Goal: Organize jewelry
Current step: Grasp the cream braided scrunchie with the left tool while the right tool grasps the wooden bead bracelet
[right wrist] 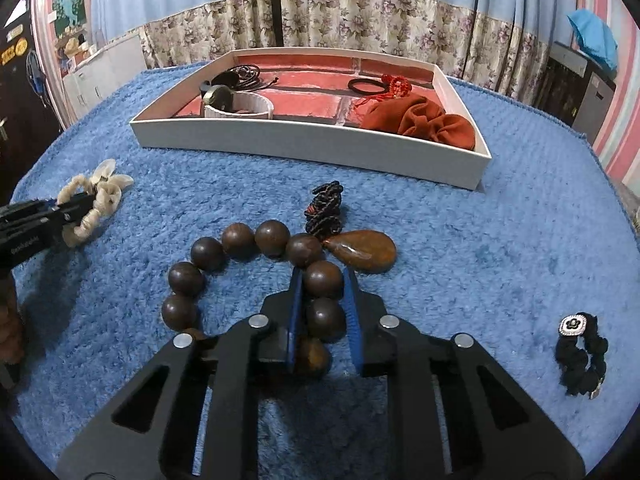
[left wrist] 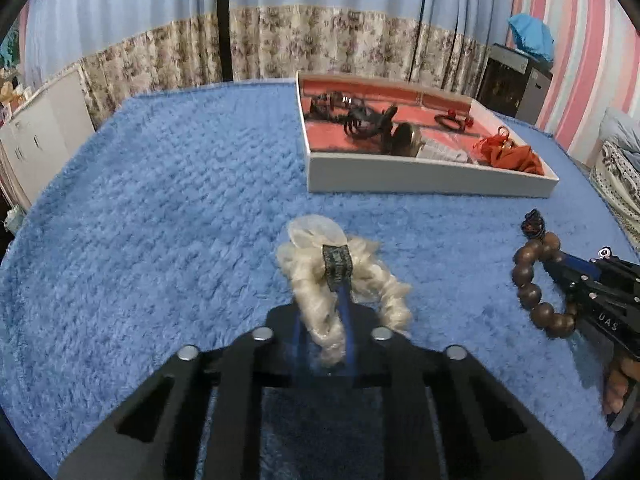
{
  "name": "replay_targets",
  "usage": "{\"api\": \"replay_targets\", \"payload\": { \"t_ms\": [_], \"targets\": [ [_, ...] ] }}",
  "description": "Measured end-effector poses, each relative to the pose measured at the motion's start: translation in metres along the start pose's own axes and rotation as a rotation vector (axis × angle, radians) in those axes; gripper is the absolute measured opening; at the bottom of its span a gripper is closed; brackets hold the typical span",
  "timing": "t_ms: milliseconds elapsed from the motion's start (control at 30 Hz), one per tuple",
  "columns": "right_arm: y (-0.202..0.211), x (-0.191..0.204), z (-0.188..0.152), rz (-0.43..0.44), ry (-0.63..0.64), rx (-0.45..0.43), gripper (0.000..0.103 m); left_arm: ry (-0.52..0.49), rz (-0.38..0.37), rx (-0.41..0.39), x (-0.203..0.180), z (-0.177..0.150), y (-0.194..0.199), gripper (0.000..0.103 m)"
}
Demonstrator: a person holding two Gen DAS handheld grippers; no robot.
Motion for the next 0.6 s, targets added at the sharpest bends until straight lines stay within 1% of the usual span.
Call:
{"api": "replay_targets", "payload": {
  "t_ms": [33,133,300,500,600],
  "targets": [
    [0.001,0.0,0.0,0.006,-0.005,-0.003,0.02,0.006,-0.004,-0.008,0.0,0.001,0.003,0.01],
    [0.007,-0.002,0.0,0.025,-0.018,-0.017,0.02,-0.001,-0.017,-0.021,-0.004,-0.001,0.014,0.009],
    [0.031,-0.002,0.006,0.073,-0.044,-0.076,0.02,-0.013,-0.021,-0.054,-0.011,-0.001,0.039,0.009],
    [0.057,-0.004,0.019,0.076,-0.024,-0.14,0.02,-0.021,-0.027,-0.096,-0.023,0.004,0.064,0.009],
    [0.068,-0.007,0.026,0.046,0.006,-0.172,0.02,-0.028,-0.037,-0.104,-0.031,0.005,0.071,0.009]
  ]
}}
Point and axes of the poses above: each gripper's, at about its wrist camera, not at the fingertips, and y roughly against the way its jaws point, x to its left, z to its top, the point moved 10 cm from there along -y, roughly the way its jaws point
